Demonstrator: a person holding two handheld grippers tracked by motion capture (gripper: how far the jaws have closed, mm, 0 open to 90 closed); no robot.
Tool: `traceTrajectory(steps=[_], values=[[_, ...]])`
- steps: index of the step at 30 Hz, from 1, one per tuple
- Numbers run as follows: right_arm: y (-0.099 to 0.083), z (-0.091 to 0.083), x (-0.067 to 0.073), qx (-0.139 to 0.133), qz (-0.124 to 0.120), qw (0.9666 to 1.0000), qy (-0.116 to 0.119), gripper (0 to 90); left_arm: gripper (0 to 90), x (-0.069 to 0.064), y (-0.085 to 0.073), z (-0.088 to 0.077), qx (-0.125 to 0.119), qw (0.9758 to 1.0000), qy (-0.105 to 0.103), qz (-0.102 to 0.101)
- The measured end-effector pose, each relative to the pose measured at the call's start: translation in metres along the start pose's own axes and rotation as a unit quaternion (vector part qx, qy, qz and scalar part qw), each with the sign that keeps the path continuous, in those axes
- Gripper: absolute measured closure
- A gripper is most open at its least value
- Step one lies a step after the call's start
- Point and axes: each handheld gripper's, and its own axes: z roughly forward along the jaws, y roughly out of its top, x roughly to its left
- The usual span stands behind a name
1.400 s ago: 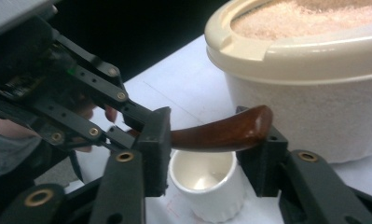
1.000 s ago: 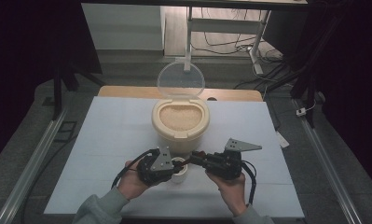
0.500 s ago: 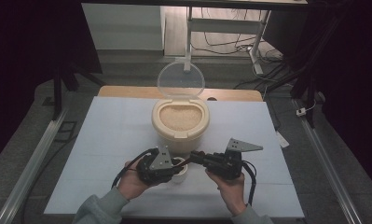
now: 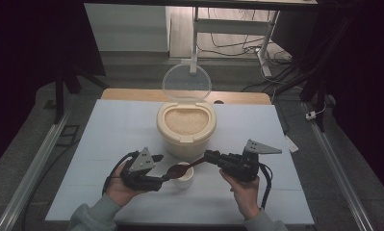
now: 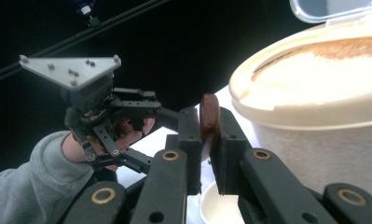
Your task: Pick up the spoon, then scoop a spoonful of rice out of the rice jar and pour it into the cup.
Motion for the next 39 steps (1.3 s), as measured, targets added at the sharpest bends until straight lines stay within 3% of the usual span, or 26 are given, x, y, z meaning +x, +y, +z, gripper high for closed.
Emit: traceTrajectory(steps=[7, 12, 19, 27, 39], values=[[0.006, -0.011, -0.003, -0.014, -0.002, 0.9999, -0.007, 83.0, 31.4, 0.017, -0.035, -0.010, 0.019, 0.9988, 0.024, -0.038], [0.010, -0.020, -0.006, -0.026, -0.003, 0.9996, -0.013, 82.9, 31.4, 0.028, -0.061, -0.018, 0.035, 0.9962, 0.042, -0.068], [0.013, -0.025, -0.006, -0.031, -0.007, 0.9993, -0.021, 83.0, 30.6, 0.040, -0.084, -0.030, 0.036, 0.9923, 0.063, -0.100], [0.016, -0.032, -0.008, -0.039, -0.010, 0.9987, -0.030, 83.0, 29.3, 0.046, -0.095, -0.035, 0.040, 0.9903, 0.071, -0.113], [0.026, -0.036, -0.001, -0.056, -0.020, 0.9978, -0.027, 83.0, 27.1, 0.048, -0.097, -0.034, 0.045, 0.9894, 0.073, -0.117]])
